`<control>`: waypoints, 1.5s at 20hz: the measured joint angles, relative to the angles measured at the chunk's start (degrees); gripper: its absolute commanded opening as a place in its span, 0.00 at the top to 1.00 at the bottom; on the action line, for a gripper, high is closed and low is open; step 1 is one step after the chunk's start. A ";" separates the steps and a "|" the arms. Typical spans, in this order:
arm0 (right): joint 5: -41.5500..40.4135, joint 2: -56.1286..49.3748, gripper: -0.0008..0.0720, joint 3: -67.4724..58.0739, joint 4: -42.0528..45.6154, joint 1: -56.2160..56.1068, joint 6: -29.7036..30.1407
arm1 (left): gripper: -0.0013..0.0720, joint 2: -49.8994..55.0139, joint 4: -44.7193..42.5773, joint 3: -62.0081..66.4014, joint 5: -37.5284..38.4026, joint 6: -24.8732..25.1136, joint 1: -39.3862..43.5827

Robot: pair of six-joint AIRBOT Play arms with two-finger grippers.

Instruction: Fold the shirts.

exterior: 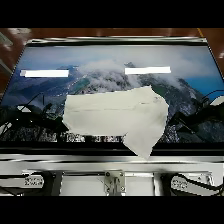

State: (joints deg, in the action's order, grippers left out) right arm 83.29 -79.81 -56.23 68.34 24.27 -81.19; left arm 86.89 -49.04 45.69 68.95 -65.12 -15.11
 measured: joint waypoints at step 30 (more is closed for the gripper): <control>-24.06 34.80 0.92 -29.07 -18.93 -3.41 14.80 | 0.93 -42.42 -1.51 41.90 -13.03 -3.41 0.42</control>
State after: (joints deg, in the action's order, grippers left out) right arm 59.22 -45.01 -85.30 49.41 20.86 -66.39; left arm 44.47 -50.54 87.59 55.92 -68.53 -14.70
